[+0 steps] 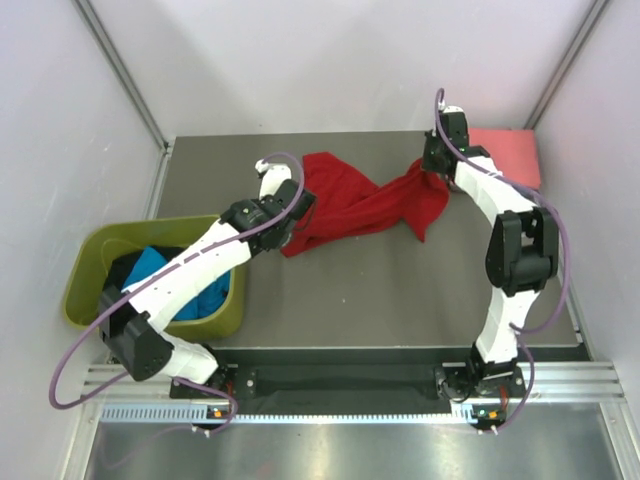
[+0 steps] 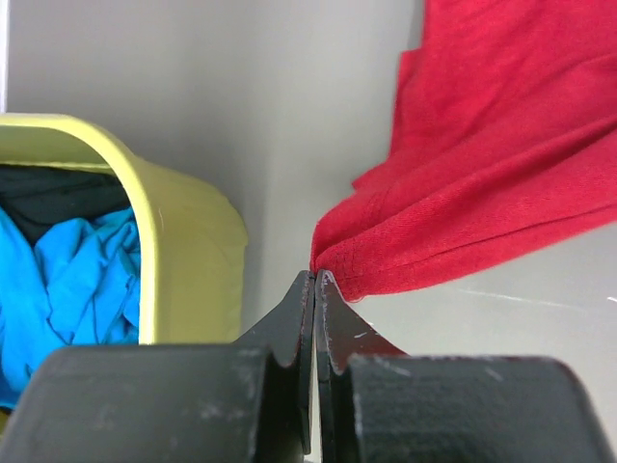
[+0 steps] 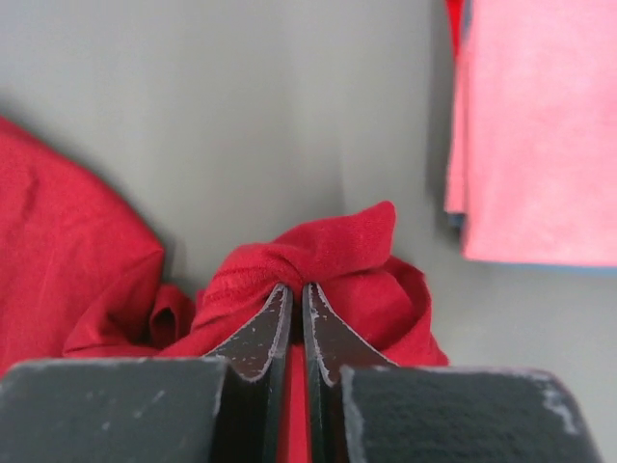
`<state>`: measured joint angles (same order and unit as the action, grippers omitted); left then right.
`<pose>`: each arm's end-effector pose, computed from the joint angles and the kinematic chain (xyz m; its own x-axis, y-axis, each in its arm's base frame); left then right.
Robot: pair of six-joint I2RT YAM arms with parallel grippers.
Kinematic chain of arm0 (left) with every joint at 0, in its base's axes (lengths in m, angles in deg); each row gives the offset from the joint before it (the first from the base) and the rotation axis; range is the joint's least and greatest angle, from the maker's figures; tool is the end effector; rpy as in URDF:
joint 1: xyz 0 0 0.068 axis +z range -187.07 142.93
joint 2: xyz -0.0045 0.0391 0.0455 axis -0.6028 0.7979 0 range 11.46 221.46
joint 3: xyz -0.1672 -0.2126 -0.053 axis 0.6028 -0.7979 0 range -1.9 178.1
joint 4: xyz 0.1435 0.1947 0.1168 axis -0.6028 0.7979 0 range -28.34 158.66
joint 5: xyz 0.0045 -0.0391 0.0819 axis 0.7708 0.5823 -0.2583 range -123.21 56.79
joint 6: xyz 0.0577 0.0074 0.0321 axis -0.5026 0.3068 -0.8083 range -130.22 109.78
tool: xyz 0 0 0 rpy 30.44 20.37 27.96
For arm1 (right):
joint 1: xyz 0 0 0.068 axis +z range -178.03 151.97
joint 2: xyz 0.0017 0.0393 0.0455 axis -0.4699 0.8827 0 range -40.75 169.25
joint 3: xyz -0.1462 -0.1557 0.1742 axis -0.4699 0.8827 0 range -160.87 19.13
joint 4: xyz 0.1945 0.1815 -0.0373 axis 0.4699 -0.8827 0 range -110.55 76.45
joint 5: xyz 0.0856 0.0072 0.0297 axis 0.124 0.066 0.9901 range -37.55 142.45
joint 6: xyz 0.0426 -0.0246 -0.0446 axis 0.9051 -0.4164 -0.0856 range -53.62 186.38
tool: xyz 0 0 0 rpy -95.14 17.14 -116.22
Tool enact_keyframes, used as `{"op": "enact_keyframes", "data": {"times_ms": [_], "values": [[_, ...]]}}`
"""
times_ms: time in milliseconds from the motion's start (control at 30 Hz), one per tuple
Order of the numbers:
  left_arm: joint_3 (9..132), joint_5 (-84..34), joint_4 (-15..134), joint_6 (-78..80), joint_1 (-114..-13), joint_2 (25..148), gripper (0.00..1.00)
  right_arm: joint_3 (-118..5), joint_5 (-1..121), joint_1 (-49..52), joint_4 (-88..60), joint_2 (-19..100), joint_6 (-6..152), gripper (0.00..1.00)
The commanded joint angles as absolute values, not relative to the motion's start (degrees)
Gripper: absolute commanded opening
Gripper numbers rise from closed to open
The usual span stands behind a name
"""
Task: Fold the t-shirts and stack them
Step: Flatten the tshirt out
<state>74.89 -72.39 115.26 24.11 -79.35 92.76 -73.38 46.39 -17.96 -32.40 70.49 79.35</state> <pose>0.2420 -0.1751 0.3198 -0.6735 0.0216 -0.7388 -0.1275 0.9812 0.1449 0.4689 0.0777 0.2609 -0.6057 0.1192 -0.7867 0.0458 0.9923 0.1151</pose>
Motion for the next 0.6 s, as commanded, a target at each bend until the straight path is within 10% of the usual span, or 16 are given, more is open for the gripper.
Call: {"op": "enact_keyframes", "data": {"times_ms": [0,367,567], "values": [[79.82,-71.12,116.33,22.92,-78.99,91.1,0.0,-78.35,40.8,-18.18,-39.73,64.38,81.32,0.0],[73.44,-56.42,110.36,20.99,-79.08,78.97,0.0,-49.09,34.71,-18.71,-54.58,23.36,86.5,0.05],[70.96,-58.25,106.31,19.84,-78.73,82.38,0.0,-48.38,33.91,-18.71,-47.07,23.57,85.81,0.05]]}}
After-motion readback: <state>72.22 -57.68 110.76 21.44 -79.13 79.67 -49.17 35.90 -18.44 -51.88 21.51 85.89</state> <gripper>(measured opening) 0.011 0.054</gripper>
